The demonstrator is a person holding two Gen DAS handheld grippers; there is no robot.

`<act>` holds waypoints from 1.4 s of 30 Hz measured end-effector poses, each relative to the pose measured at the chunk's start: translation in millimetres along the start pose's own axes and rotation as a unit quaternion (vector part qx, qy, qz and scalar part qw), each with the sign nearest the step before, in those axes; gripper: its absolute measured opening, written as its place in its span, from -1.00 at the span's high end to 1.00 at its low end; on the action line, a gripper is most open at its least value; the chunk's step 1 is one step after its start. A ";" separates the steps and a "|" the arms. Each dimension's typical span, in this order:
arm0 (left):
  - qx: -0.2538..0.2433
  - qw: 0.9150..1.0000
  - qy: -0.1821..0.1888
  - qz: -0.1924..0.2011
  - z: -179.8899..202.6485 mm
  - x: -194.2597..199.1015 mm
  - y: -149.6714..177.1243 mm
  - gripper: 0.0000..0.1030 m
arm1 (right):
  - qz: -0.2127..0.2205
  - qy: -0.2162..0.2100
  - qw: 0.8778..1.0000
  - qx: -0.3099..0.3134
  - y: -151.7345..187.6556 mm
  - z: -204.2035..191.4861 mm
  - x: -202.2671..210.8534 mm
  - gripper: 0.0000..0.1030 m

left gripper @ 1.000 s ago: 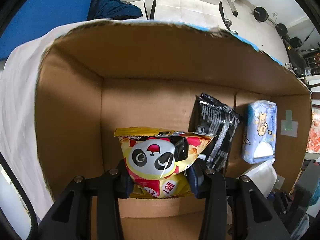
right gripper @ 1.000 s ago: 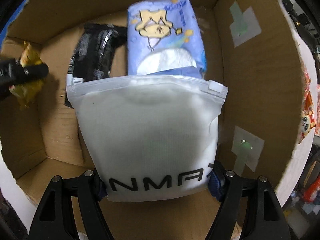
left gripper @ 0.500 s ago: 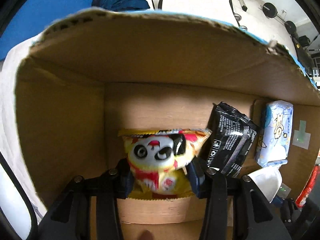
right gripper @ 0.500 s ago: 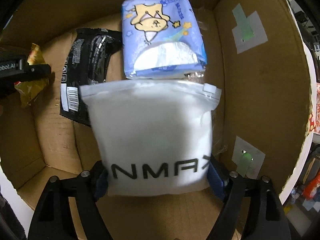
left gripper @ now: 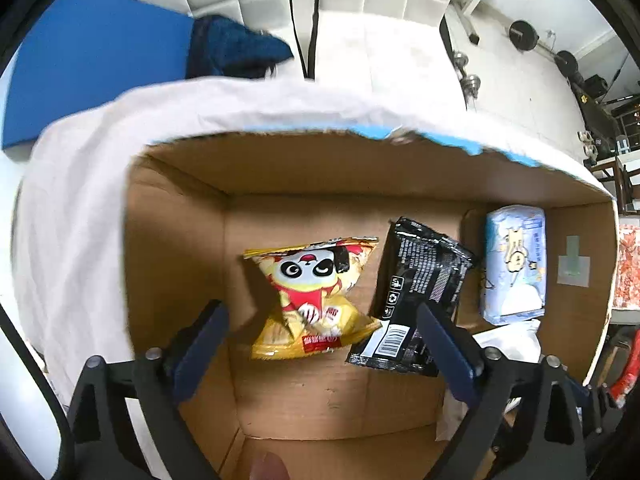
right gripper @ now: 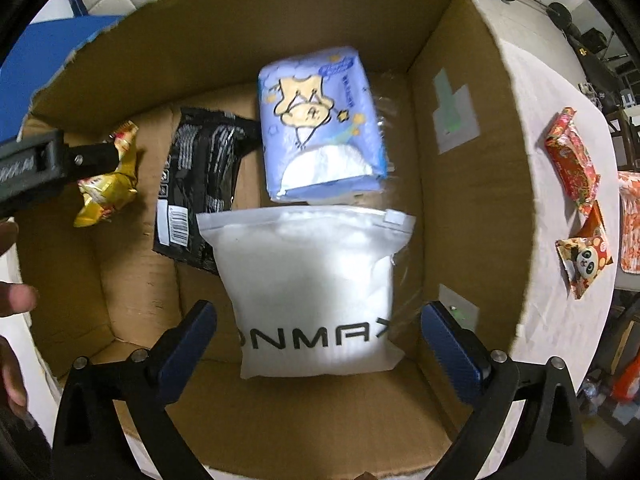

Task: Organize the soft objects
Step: 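Carry both into the box and open both tools to release them, then grasp the red jacket-print bag with the left tool while the right tool grasps the orange CUICUIJIAO bag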

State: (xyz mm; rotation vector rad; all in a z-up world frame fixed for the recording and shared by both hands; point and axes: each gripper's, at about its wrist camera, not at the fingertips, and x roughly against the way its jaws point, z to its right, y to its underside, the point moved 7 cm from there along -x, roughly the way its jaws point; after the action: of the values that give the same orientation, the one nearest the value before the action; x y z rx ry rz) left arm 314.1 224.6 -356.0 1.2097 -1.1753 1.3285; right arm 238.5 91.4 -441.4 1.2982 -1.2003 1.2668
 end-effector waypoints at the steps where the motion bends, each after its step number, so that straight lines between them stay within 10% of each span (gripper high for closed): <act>1: 0.001 1.000 0.001 0.005 -0.3 3.2 1.0 -0.90 | 0.003 -0.002 1.000 -0.001 -1.4 -3.9 4.9 -1.00; 23: 0.000 0.985 -0.030 0.168 19.4 157.8 108.9 -0.92 | 0.126 -0.022 0.992 0.025 60.8 9.6 135.7 -1.00; 42: 0.008 0.979 -0.026 0.204 54.0 210.3 151.4 -0.92 | 0.194 -0.041 0.979 0.037 112.1 33.2 220.1 -1.00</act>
State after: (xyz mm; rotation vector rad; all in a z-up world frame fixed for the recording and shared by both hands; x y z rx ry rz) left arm 156.3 167.4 -151.4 1.0523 -1.5101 1.6159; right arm 127.9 40.0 -224.1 1.2137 -1.5312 1.5584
